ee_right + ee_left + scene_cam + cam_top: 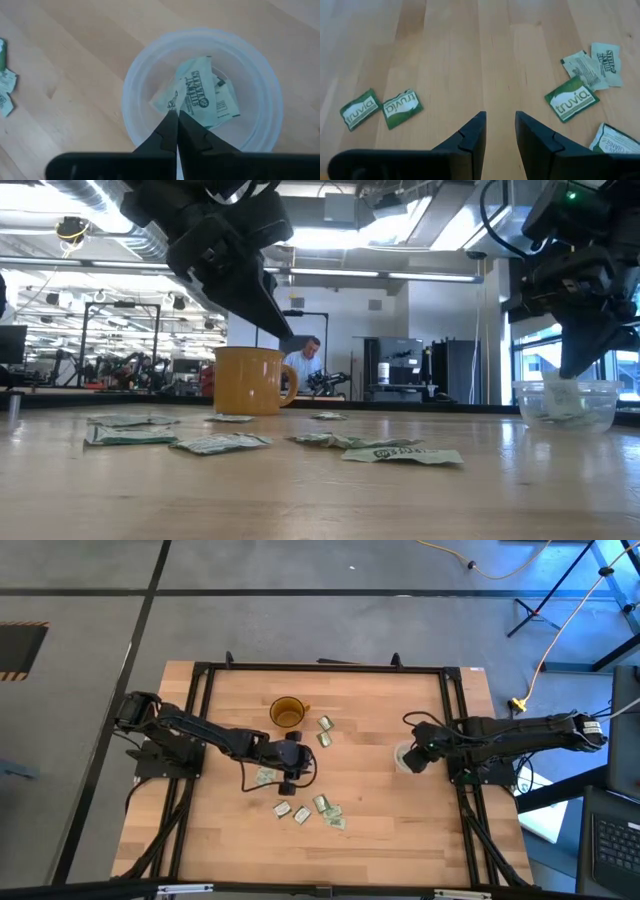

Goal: Pick and place items into bin
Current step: Put the stevia packet into the transparent bin

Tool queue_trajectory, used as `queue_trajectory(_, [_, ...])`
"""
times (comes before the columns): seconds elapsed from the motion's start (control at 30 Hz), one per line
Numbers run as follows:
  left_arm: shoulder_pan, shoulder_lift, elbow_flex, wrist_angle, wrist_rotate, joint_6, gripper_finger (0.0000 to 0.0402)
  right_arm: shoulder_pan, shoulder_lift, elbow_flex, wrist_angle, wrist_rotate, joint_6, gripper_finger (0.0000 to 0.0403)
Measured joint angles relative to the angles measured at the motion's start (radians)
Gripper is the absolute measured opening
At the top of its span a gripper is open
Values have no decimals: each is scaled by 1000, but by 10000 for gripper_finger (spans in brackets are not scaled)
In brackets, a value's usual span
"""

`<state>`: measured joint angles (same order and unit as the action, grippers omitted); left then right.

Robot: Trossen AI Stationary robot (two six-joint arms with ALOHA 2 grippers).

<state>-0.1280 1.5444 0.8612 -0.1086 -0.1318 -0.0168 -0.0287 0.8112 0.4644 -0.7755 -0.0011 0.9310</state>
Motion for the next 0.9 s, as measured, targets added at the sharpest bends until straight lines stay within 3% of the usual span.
queue_trajectory(0.3, [0,0,0,-10,0,1,98,0,0,0,-25,86,-18,15])
queue_trajectory(0.63, [0,0,0,-32,-7,4,98,0,-2,0,-36,87,-24,100])
queue_trajectory(0.9, [19,0,0,-179,-15,-33,98,0,-3,87,-95,254,-60,114])
